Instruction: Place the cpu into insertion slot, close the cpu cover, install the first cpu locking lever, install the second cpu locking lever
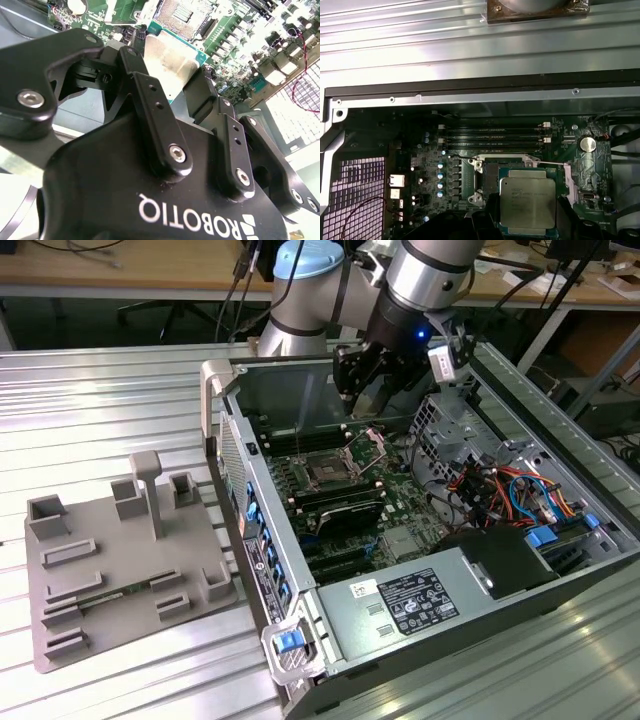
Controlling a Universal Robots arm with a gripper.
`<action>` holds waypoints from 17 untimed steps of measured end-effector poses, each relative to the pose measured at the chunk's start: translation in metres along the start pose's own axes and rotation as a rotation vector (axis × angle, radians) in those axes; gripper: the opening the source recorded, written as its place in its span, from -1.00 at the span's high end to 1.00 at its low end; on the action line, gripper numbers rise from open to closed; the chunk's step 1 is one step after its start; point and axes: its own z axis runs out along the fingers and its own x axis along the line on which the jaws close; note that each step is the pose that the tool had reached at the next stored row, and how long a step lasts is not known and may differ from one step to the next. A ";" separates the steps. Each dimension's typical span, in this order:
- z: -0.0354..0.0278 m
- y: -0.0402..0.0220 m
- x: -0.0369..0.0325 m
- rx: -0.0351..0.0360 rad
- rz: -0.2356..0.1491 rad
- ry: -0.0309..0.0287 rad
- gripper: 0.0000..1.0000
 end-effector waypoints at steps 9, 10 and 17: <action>0.0025 -0.0002 -0.0001 0.0000 0.000 0.0000 -0.09; 0.0028 -0.0003 0.0000 0.0001 0.000 0.0000 -0.09; 0.0057 -0.0005 -0.0001 0.0000 0.000 0.0000 -0.09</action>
